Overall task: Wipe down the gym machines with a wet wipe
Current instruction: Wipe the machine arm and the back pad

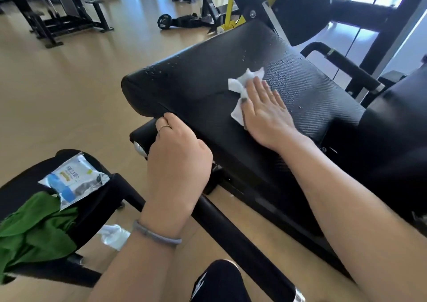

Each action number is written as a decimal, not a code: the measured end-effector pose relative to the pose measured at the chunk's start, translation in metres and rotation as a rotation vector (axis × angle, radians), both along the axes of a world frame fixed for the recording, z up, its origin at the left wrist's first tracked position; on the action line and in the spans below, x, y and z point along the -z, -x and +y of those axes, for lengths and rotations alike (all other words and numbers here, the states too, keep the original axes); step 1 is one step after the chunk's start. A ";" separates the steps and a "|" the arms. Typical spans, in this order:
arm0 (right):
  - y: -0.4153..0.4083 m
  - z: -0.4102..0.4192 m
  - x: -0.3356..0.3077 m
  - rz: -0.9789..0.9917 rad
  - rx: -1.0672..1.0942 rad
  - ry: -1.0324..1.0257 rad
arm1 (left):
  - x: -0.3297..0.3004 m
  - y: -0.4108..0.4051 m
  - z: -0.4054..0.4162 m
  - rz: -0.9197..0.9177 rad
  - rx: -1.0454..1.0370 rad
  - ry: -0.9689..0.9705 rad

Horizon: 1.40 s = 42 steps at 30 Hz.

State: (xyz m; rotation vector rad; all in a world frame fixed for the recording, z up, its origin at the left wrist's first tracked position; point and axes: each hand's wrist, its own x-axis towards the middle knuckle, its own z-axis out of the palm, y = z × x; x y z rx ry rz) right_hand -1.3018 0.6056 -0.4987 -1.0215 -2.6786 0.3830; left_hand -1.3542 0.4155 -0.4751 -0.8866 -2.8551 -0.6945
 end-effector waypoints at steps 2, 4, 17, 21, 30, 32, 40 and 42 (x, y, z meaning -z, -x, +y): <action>-0.006 0.008 0.000 -0.003 0.163 0.080 | 0.000 -0.002 0.001 0.059 0.016 0.021; -0.008 -0.017 0.002 0.004 0.119 0.045 | 0.000 -0.005 0.002 0.118 0.041 0.061; -0.058 -0.021 0.023 0.007 0.265 -0.205 | 0.002 0.002 0.010 0.465 0.276 0.194; -0.063 -0.040 0.027 0.103 0.249 -0.112 | 0.001 0.006 0.017 0.494 0.377 0.227; -0.035 0.018 0.006 0.007 0.312 0.226 | -0.002 0.011 0.026 0.451 0.434 0.326; -0.026 0.022 0.002 0.011 0.349 0.258 | -0.012 0.023 0.038 0.444 0.422 0.331; -0.019 -0.012 0.015 0.052 0.226 0.184 | -0.011 0.055 0.099 0.672 0.632 0.273; -0.006 0.022 0.007 0.023 0.296 0.235 | -0.012 0.058 0.101 0.665 0.659 0.212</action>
